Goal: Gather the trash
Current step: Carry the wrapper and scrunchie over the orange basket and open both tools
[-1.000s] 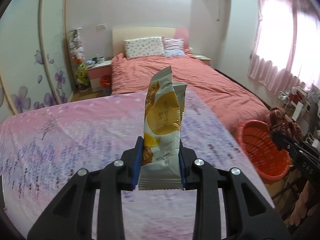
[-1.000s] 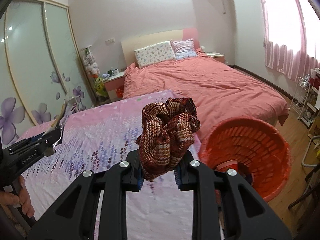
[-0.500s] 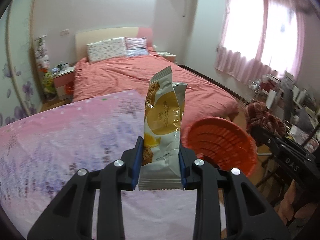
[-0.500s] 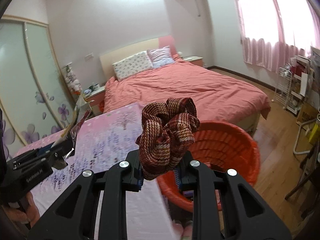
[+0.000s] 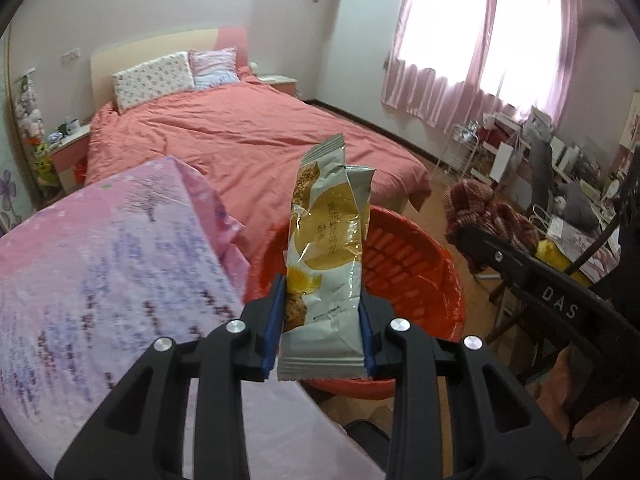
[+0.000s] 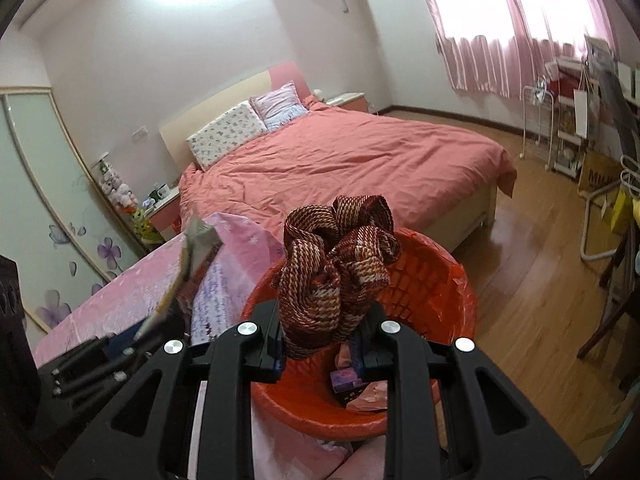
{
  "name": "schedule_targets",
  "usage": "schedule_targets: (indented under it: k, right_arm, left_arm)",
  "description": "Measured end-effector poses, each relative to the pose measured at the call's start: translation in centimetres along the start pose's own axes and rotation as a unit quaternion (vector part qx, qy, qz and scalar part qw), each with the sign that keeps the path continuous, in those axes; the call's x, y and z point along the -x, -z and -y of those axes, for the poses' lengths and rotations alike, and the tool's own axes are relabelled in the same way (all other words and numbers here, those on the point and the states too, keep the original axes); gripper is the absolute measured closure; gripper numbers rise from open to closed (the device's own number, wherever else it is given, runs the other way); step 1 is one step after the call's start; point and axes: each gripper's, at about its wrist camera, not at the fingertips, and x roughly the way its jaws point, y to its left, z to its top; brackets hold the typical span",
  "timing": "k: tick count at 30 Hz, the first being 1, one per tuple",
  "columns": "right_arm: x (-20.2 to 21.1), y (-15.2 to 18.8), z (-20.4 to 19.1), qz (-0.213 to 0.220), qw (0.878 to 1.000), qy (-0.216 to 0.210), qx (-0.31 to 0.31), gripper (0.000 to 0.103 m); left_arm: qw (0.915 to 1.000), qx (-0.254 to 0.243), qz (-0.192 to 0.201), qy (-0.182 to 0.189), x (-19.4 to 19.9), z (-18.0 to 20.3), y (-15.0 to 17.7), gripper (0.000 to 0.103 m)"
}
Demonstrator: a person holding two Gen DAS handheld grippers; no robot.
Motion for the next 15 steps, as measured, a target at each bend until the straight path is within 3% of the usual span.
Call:
schedule_targets:
  k: [3,5,13,15]
  right_arm:
    - [-1.3,-0.1,0.6,-0.01,1.0,0.005,-0.002,0.062]
    - [-2.0,-0.3,0.9,-0.013,1.0,0.012,-0.006,0.051]
    - [-1.0,0.5,1.5,-0.008,1.0,0.027,-0.004,0.037]
    - [-0.5,0.5,1.2,0.001,0.999,0.042,0.008,0.027]
  left_arm:
    - [0.9998,0.0,-0.017,0.002,-2.1,0.4,0.2,0.061]
    - [0.9997,0.004,-0.025,-0.002,-3.1,0.5,0.3,0.05]
    - [0.9992,0.016,-0.033,-0.016,-4.3,-1.4,1.1,0.04]
    - [0.9992,0.015,-0.027,-0.026,-3.7,-2.0,1.3,0.037]
